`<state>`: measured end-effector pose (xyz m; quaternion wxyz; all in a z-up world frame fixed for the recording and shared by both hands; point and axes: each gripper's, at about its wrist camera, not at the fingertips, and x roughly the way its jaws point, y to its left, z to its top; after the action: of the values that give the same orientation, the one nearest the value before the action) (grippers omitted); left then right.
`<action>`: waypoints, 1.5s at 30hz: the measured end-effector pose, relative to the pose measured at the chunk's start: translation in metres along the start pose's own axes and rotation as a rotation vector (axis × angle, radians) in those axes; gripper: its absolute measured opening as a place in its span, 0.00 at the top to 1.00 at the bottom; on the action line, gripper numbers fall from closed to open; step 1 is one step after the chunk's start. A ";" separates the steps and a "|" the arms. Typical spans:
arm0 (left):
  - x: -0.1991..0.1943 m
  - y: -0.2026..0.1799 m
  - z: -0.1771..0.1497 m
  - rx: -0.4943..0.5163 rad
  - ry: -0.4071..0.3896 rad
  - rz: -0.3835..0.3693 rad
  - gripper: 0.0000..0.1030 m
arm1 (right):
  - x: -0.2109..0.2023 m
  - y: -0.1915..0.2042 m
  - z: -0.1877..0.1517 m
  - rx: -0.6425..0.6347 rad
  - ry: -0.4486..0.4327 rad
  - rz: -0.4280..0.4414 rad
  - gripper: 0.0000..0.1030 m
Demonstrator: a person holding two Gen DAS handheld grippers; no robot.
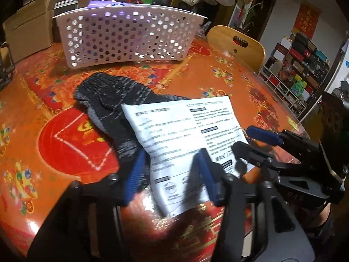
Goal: Organize soft objects
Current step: 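Reach both tools to the white instruction sheet and pinch it, then carry the instruction sheet into the white basket and release it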
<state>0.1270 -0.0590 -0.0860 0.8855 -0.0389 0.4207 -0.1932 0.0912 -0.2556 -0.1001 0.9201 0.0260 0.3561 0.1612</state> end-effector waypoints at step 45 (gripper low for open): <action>-0.084 0.042 0.220 -0.019 -0.241 -0.008 0.81 | 0.006 0.030 0.250 -0.093 -0.189 0.108 0.94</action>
<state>0.2591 -0.0091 0.1068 0.9286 -0.0717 0.3127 -0.1866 0.2529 -0.2082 0.0871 0.9397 0.0177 0.2581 0.2238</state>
